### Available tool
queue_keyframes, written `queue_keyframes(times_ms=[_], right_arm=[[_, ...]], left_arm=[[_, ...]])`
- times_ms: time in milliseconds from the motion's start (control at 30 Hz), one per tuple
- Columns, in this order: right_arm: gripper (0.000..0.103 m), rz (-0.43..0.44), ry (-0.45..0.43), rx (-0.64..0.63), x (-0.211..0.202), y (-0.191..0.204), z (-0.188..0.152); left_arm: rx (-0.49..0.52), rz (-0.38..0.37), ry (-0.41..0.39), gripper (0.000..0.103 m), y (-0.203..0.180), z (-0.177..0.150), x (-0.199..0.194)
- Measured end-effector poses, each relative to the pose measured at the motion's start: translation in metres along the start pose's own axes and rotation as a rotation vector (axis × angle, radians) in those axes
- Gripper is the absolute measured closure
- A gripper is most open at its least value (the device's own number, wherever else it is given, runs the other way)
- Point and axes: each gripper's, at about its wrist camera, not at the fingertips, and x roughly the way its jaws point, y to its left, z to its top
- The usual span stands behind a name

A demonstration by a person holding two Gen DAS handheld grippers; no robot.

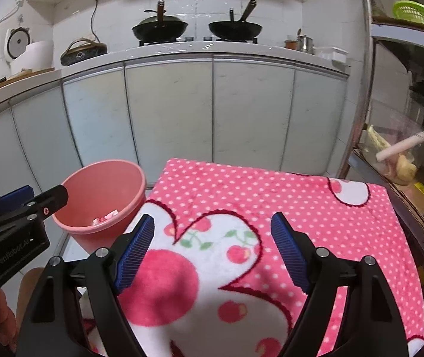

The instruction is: Collect trash

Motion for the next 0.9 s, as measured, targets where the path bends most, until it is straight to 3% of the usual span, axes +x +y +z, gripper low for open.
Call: queue_keyframes(times_ms=[367, 900], right_arm=[[0.022, -0.049, 0.015, 0.053, -0.001, -0.026, -0.007], [0.022, -0.061, 0.02, 0.068, -0.003, -0.034, -0.009]], left_arm=[[0.031, -0.023, 0.025, 0.046, -0.017, -0.008, 0.011], [0.077, -0.041, 0.04, 0.047, -0.034, -0.012, 0.018]])
